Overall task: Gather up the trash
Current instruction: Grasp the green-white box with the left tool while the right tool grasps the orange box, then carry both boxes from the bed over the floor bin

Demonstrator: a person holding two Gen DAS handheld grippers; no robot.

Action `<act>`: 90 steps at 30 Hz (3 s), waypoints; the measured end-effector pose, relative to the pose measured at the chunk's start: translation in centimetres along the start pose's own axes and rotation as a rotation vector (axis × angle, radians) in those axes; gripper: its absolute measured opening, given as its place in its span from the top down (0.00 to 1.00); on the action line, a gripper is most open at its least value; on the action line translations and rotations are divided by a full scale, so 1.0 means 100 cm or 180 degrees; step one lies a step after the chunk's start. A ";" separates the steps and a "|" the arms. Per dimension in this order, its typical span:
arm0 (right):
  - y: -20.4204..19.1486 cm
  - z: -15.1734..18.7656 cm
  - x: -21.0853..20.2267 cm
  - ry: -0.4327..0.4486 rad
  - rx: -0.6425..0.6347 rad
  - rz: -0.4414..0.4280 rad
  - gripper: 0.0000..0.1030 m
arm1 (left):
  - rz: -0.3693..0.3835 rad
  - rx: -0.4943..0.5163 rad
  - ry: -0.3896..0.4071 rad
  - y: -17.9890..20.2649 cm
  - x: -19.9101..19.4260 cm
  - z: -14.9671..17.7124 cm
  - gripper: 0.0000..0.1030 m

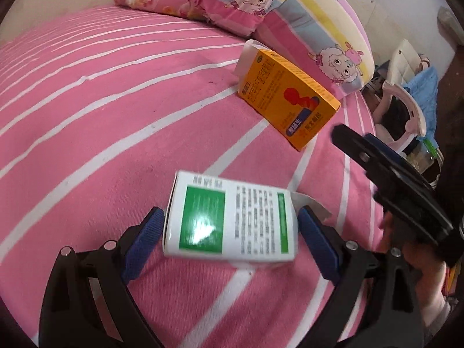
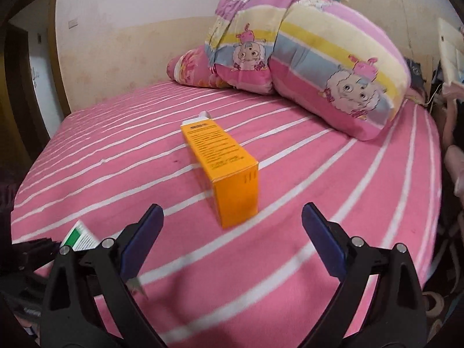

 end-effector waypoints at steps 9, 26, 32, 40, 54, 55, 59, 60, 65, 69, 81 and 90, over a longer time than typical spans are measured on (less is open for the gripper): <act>-0.003 -0.018 0.052 -0.0206 0.0056 -0.0113 0.09 | -0.0003 0.0067 -0.0011 0.001 0.010 -0.007 0.13; 0.003 -0.015 0.030 -0.0130 0.0287 -0.0184 0.60 | -0.0074 -0.0115 0.0060 0.000 -0.007 -0.005 0.33; -0.005 -0.012 -0.001 -0.0133 0.0502 -0.0292 0.60 | -0.0066 -0.0151 0.0183 0.010 -0.035 0.000 0.33; -0.033 0.009 -0.084 -0.0077 0.0589 -0.0495 0.59 | 0.0014 -0.0481 0.0424 0.021 -0.093 0.024 0.33; -0.074 0.076 -0.288 0.0416 0.0246 -0.0661 0.59 | 0.0207 -0.0900 0.0809 0.068 -0.230 0.104 0.33; -0.072 0.078 -0.300 0.0446 0.0257 -0.0659 0.59 | 0.0225 -0.0875 0.0839 0.077 -0.240 0.106 0.33; -0.061 0.084 -0.350 0.0510 0.0368 -0.0668 0.59 | 0.0360 -0.0781 0.0957 0.115 -0.274 0.109 0.33; -0.055 0.085 -0.364 0.0533 0.0394 -0.0655 0.59 | 0.0393 -0.0757 0.0984 0.123 -0.281 0.110 0.33; -0.033 0.092 -0.412 0.0602 0.0394 -0.0526 0.59 | 0.0629 -0.0605 0.1005 0.178 -0.300 0.112 0.33; -0.005 0.099 -0.452 0.0734 0.0343 -0.0309 0.59 | 0.0784 -0.0431 0.0927 0.222 -0.299 0.120 0.33; 0.080 0.155 -0.493 0.0598 0.0589 0.0221 0.59 | 0.1137 -0.0097 0.0309 0.313 -0.237 0.152 0.33; 0.153 0.218 -0.483 0.0214 0.0896 0.0556 0.59 | 0.1392 0.0156 -0.0297 0.374 -0.169 0.193 0.33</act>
Point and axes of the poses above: each gripper's, at about its wrist camera, not at the fingertips, and x roughly the way its jaws point, y to its right, z to its underside, the point moved 8 cm from there along x, roughly the way its jaws point, and after that the axes turned 10 degrees about x, right-handed, at the moved point
